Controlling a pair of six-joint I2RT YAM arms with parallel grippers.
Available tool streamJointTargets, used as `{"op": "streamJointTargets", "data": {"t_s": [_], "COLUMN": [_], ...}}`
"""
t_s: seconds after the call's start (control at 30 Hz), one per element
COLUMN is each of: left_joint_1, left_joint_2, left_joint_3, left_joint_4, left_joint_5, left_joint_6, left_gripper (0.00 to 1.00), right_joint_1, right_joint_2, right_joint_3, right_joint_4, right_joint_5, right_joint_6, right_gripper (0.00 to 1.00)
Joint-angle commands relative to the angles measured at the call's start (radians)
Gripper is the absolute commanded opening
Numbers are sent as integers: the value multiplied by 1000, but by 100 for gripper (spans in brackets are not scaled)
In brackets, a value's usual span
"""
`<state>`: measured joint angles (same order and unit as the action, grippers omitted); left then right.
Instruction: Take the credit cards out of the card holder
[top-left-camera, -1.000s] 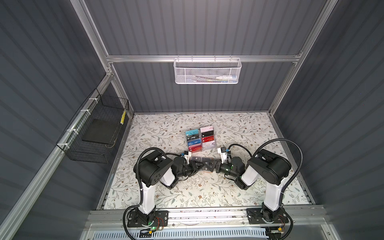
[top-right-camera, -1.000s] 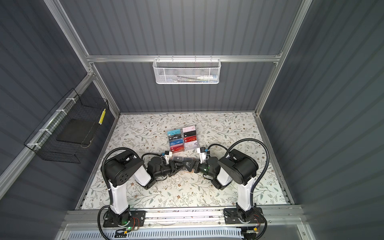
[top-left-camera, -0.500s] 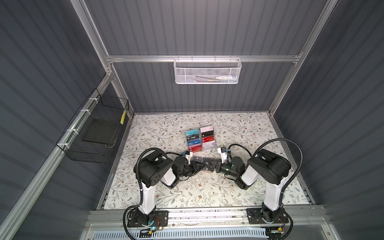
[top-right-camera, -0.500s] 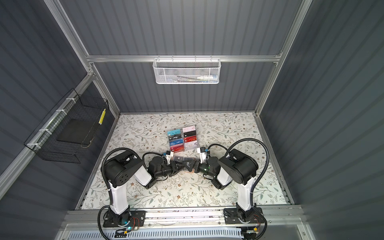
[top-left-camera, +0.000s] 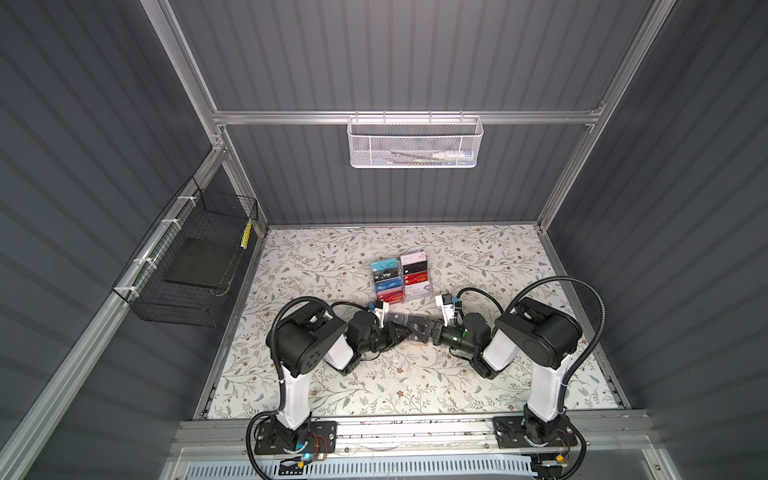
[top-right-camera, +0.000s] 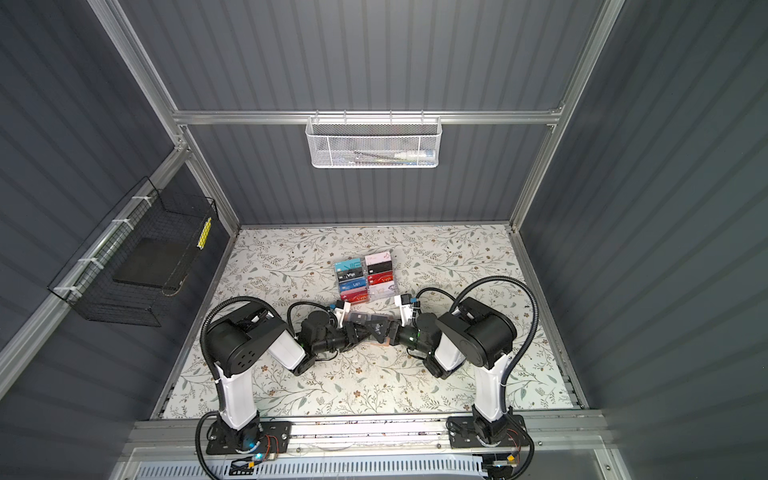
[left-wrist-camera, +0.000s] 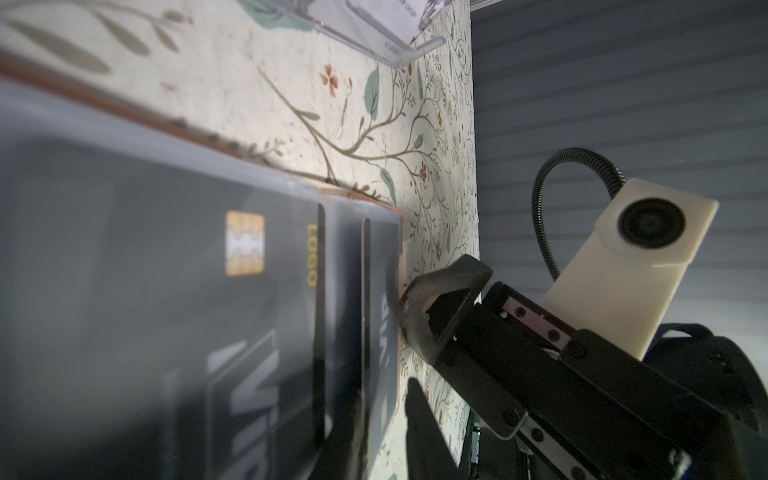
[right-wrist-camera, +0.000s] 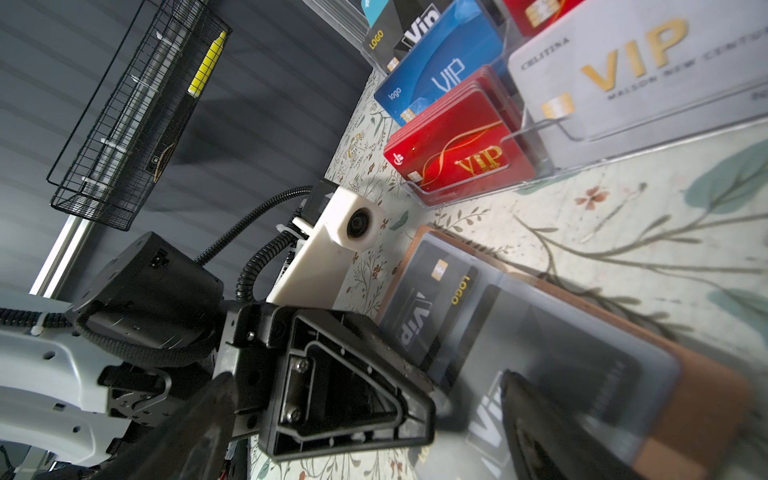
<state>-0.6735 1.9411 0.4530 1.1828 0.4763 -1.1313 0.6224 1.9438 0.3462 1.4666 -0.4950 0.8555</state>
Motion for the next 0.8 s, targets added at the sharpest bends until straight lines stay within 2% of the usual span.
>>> {"op": "streamJointTargets", "data": {"t_s": [0.0,0.47,0.77], "left_joint_1": [-15,-27,-33], "left_joint_2": [-8,-59,-59], "left_joint_3": [3,2,5], "left_joint_4": [-38,-112,-102], "left_joint_5": [-6,-34,-34], "left_joint_6": [37,76,73], "left_gripper": [19,19,19], "right_joint_1": [-8,-5,5], "right_joint_2": [33,-243,-254], "right_joint_3": [-64,-65,-24], "right_joint_4": [-297,-715,-826], "right_joint_5": [-10,139,198], "right_joint_6": [31,-65,-77], "right_gripper": [99,99,99]}}
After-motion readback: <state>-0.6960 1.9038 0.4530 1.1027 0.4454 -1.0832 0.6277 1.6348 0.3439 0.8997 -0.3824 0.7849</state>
